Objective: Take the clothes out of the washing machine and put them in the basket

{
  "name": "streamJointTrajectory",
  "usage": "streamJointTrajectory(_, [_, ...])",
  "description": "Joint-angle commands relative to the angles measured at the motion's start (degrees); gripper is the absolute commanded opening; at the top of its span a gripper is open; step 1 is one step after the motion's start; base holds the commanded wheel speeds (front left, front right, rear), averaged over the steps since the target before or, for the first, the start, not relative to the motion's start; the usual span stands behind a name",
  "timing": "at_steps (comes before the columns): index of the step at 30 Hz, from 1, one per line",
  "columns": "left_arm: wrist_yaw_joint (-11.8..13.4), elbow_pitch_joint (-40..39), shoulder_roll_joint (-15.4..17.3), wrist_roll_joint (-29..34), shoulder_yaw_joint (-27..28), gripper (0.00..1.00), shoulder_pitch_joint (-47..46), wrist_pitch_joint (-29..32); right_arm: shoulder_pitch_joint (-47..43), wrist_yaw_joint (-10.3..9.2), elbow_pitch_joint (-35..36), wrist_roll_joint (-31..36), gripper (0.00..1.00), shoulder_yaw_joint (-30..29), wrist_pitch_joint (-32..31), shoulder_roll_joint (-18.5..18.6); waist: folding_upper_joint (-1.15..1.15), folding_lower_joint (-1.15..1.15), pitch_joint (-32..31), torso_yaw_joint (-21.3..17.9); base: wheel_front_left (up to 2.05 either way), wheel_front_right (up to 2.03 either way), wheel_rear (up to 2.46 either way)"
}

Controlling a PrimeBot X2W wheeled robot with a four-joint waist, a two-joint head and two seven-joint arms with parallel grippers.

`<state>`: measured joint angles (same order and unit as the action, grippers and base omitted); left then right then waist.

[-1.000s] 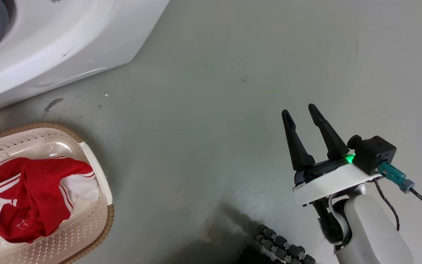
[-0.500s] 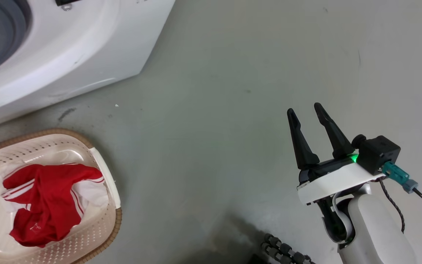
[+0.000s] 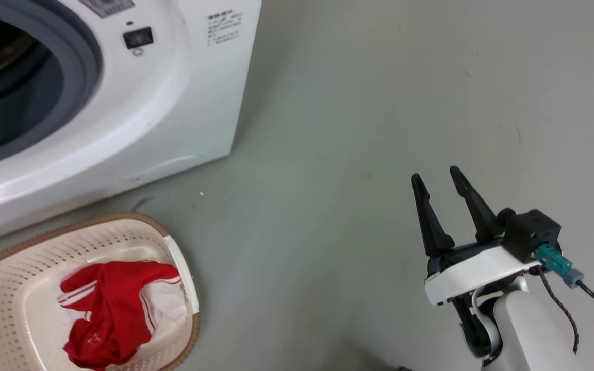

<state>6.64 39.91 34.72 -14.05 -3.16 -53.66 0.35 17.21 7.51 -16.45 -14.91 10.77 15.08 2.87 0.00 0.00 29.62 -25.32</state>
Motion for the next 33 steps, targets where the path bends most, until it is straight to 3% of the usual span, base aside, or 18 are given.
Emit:
streamJointTrajectory(1, [0.3,0.4,-1.0,-0.4,0.0,0.00,1.8,-2.0,-1.0,-0.04,-0.2,0.5,1.00,-0.2,0.1,0.0,0.00,0.00,-3.3,1.5,0.00,0.00,0.00])
streamJointTrajectory(14, [-0.6,0.1,-7.3,-3.4,-0.4,0.00,10.7,-12.9,-4.7,-0.04,0.6,4.6,1.00,-1.1,-1.7,0.0,0.00,0.00,-14.3,8.0,0.00,0.00,0.00])
streamJointTrajectory(25, [-0.4,-10.4,-9.9,-4.3,-1.9,0.00,18.4,-12.3,-8.8,-0.04,5.1,7.0,1.00,-3.0,-5.5,0.0,0.00,0.00,-19.7,13.8,0.00,0.00,0.00])
streamJointTrajectory(33, [2.2,-23.3,-12.3,-5.0,-3.3,0.00,30.2,-10.1,-11.6,-0.04,7.7,8.2,1.00,-4.5,-7.4,0.0,0.00,0.00,-22.1,17.8,0.00,0.00,0.00])
